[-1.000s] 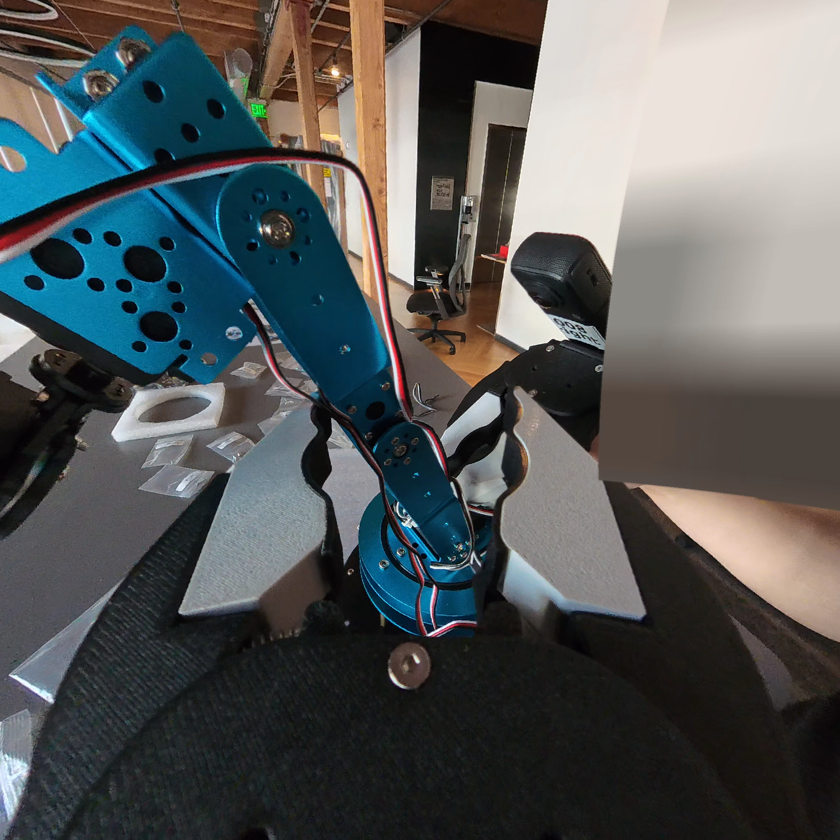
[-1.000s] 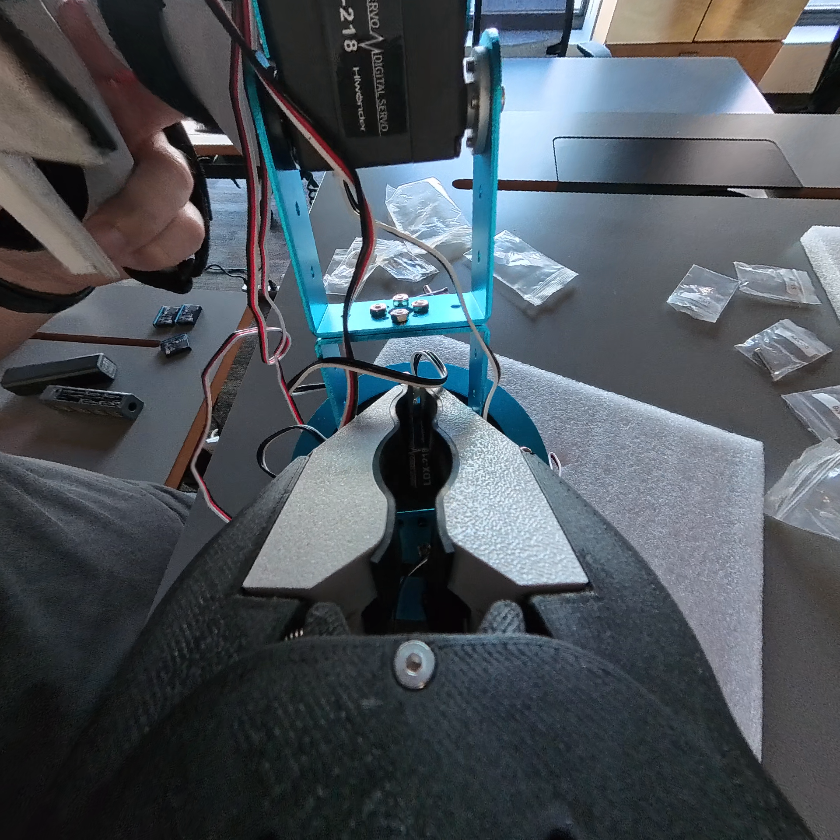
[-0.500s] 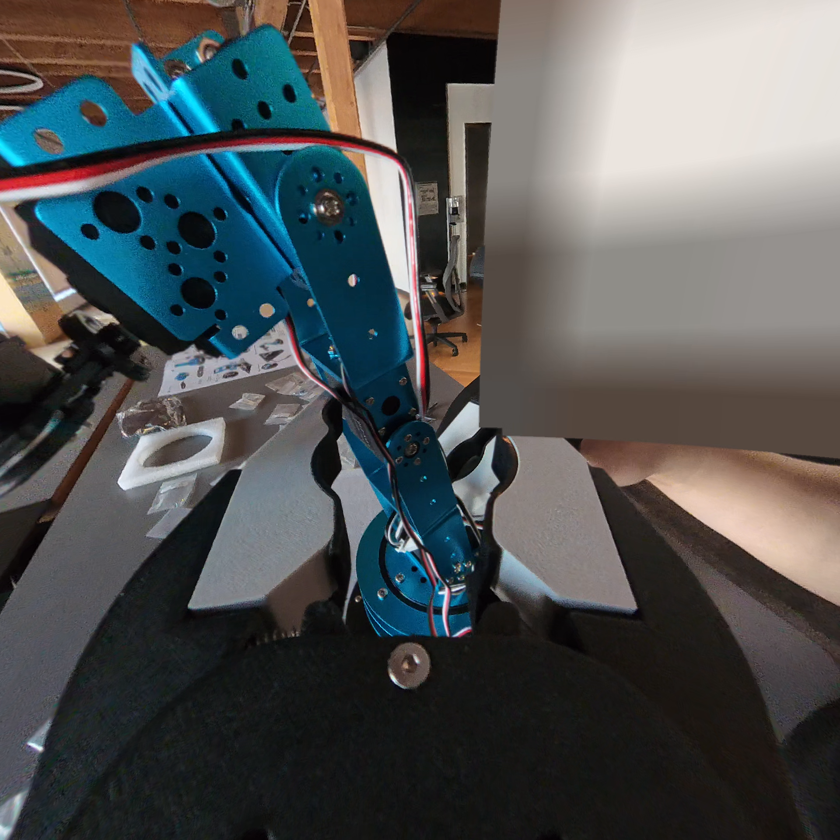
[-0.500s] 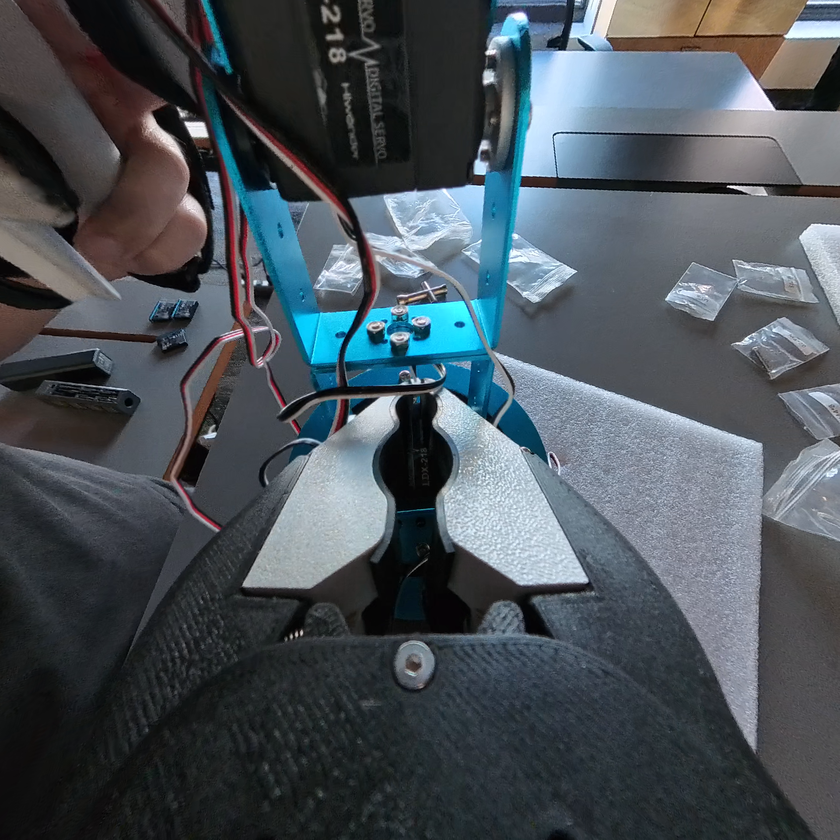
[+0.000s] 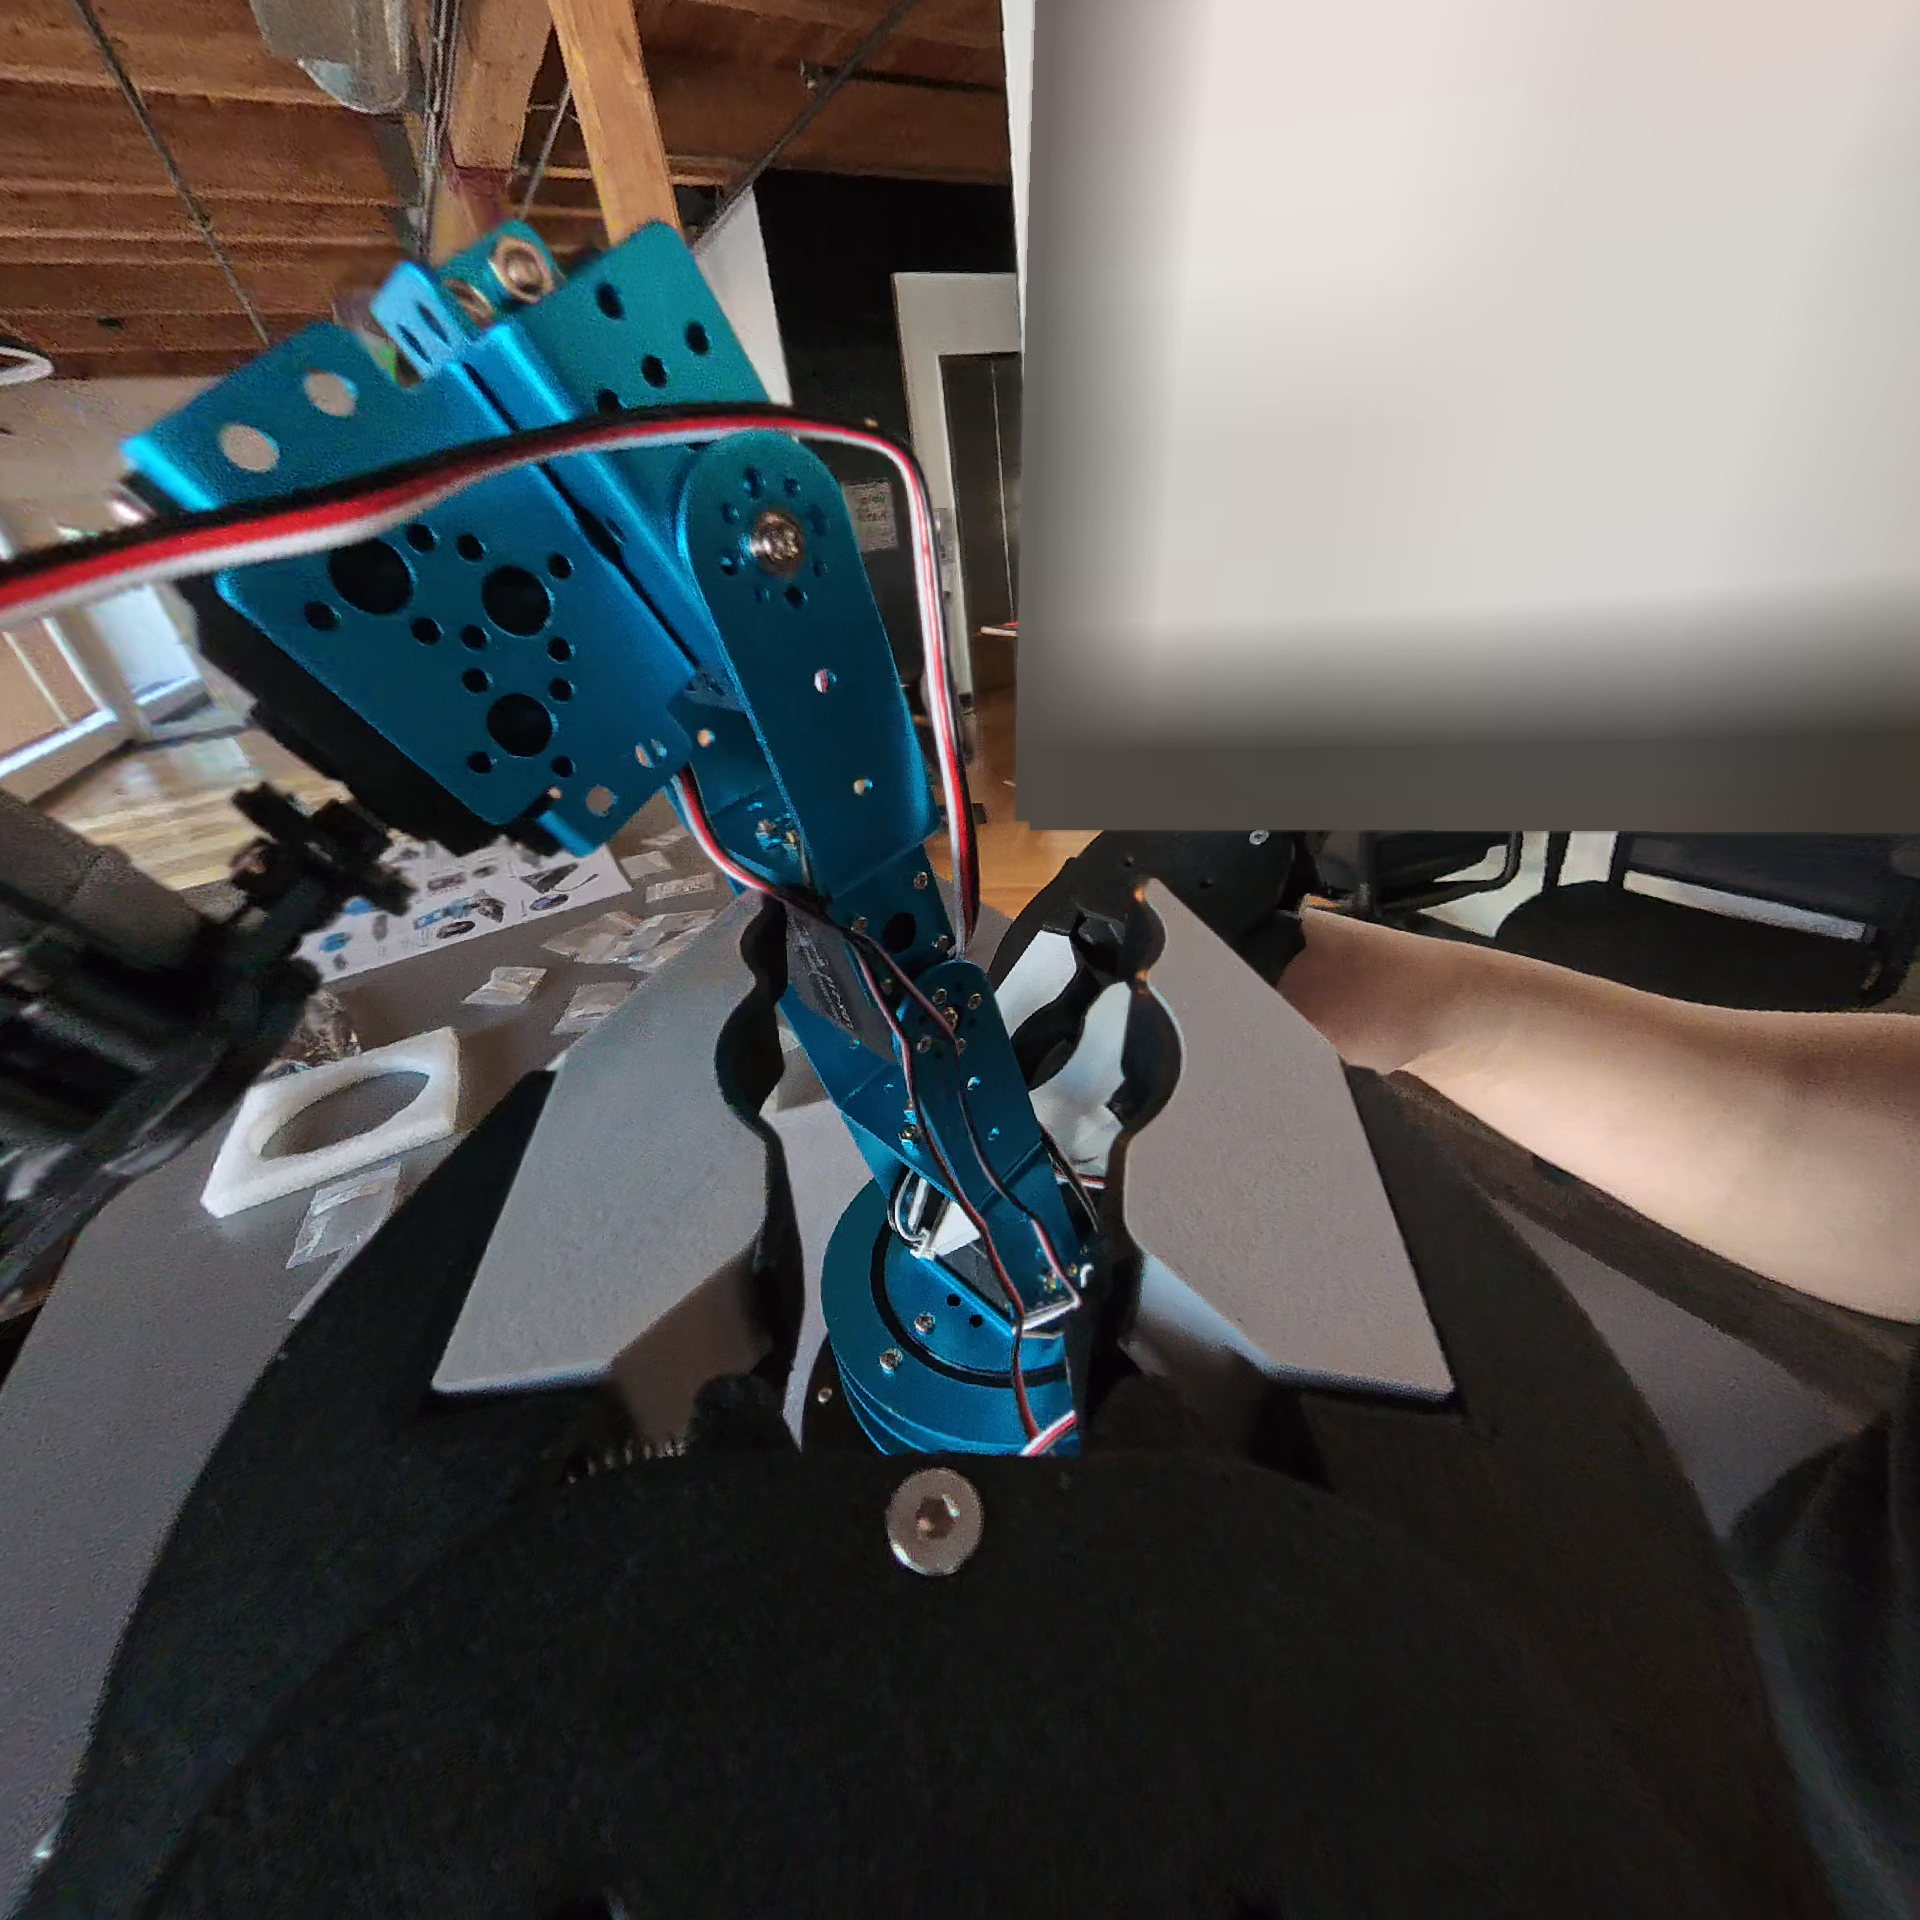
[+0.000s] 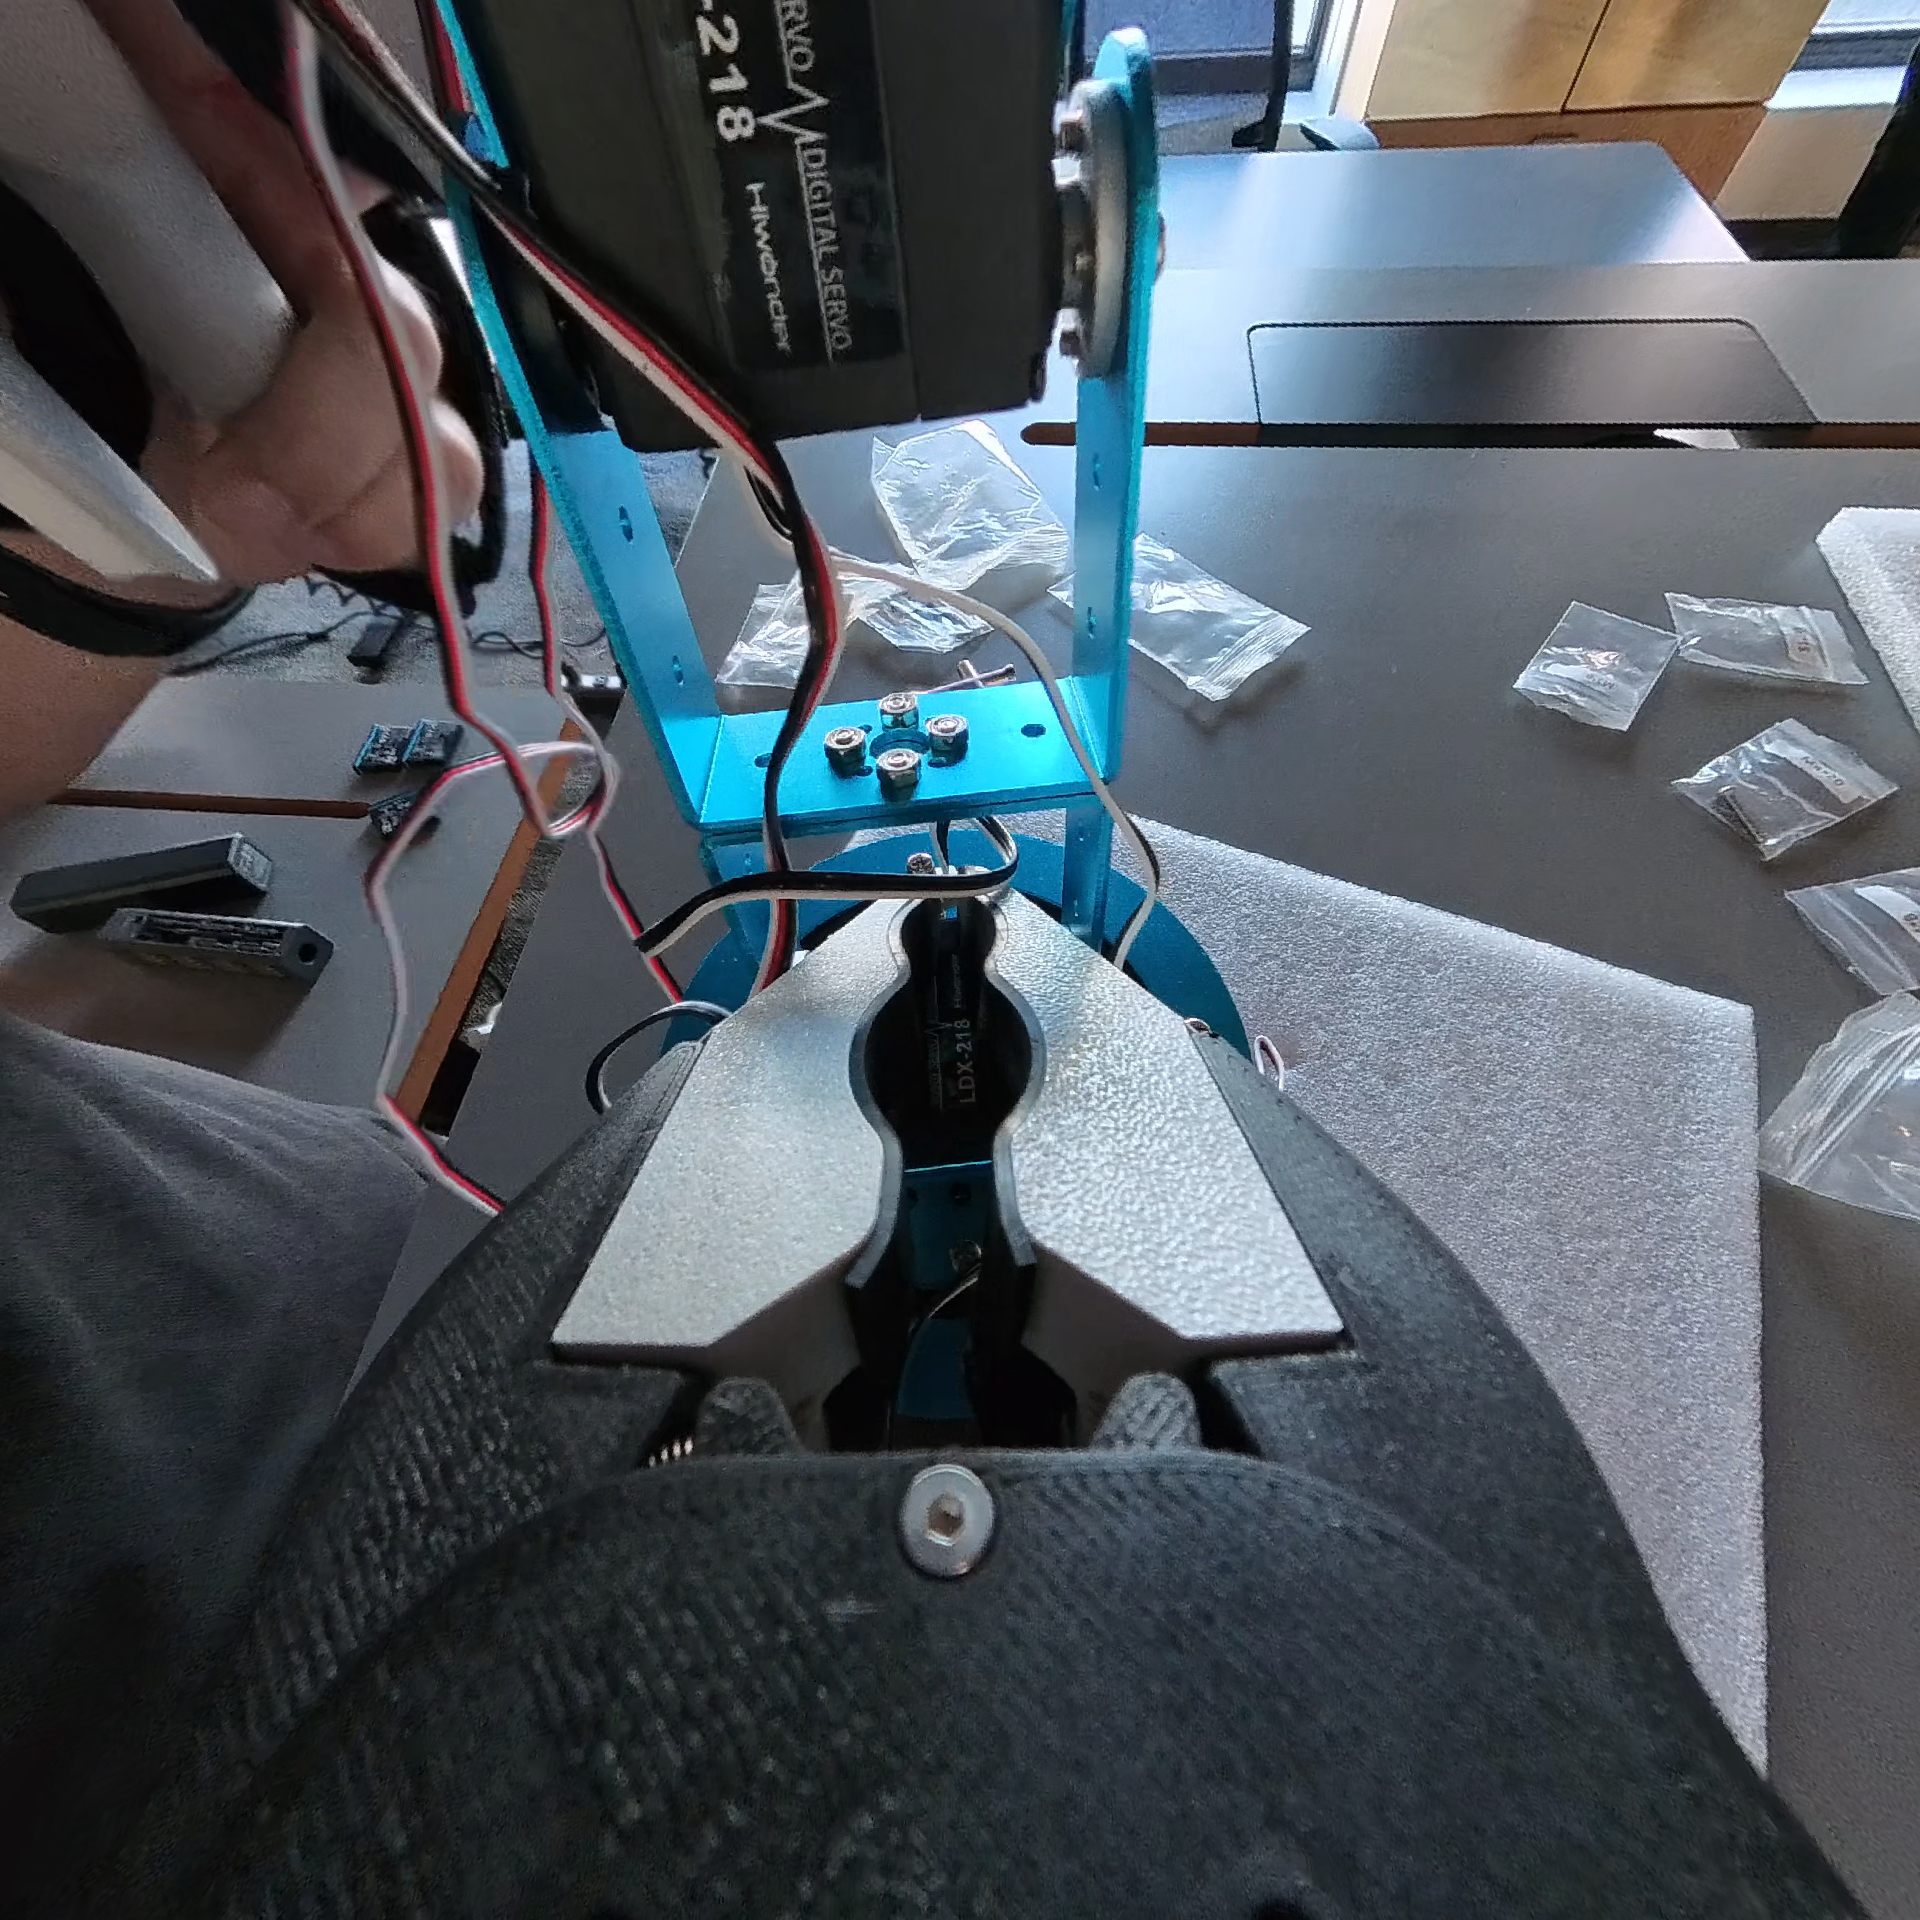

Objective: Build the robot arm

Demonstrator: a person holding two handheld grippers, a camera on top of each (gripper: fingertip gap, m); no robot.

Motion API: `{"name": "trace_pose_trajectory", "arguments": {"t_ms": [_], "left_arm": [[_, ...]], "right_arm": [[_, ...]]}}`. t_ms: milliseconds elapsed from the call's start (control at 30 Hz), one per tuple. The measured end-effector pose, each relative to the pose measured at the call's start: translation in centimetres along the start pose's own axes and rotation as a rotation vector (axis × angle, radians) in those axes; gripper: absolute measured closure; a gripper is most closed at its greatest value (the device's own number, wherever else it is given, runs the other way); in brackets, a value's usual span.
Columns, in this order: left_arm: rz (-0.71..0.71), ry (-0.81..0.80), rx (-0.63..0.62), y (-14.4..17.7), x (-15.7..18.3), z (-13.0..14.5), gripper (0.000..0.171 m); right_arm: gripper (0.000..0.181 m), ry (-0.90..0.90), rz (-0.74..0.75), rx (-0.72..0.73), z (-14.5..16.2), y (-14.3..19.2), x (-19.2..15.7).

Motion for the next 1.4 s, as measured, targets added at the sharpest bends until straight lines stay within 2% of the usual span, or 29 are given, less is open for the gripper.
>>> {"name": "trace_pose_trajectory", "arguments": {"t_ms": [133,367,533,733,900,1033,1133,1233,1400], "left_arm": [[0.017,0.051,-0.017,1.6,-0.2,1.1,0.106],[0.093,0.296,-0.106,3.7,-1.7,7.7,0.136],[0.244,0.308,-0.077,3.6,-3.5,10.2,0.149],[0.351,0.225,-0.004,2.3,-4.3,11.6,0.165],[0.381,0.134,0.012,0.4,-3.1,11.6,0.156],[0.437,0.109,-0.007,-0.7,-2.8,11.4,0.161],[0.448,0.087,-0.044,-1.3,-2.8,11.5,0.158],[0.476,0.078,-0.048,-1.5,-2.8,11.5,0.167],[0.497,0.043,0.003,-1.2,-2.7,11.6,0.17]], "right_arm": [[0.179,0.003,-0.002,0.002,0.0,0.0,0.0],[0.179,-0.035,-0.086,0.014,-0.7,0.1,-0.2],[0.18,-0.001,-0.042,-0.055,-1.3,-0.5,-0.2],[0.179,-0.009,-0.027,-0.11,-1.6,-0.6,-0.3],[0.179,-0.009,-0.012,-0.115,-1.6,-0.6,-0.5],[0.179,-0.006,0.007,-0.123,-1.6,-0.7,-0.6],[0.179,0.01,0.006,-0.129,-1.6,-0.7,-0.6],[0.179,0.027,0.025,-0.133,-1.6,-0.7,-0.6],[0.179,0.046,-0.015,-0.125,-1.4,-0.6,-0.7]]}}
Point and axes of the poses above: each gripper's, where its closed fingertips meet, y back along the fingers, z out of its underside, x = y × z across the jaws, the point moved 10 cm from there along y, back along the fingers, and after that the axes turned 14 degrees about -y, right-handed, at the moved point
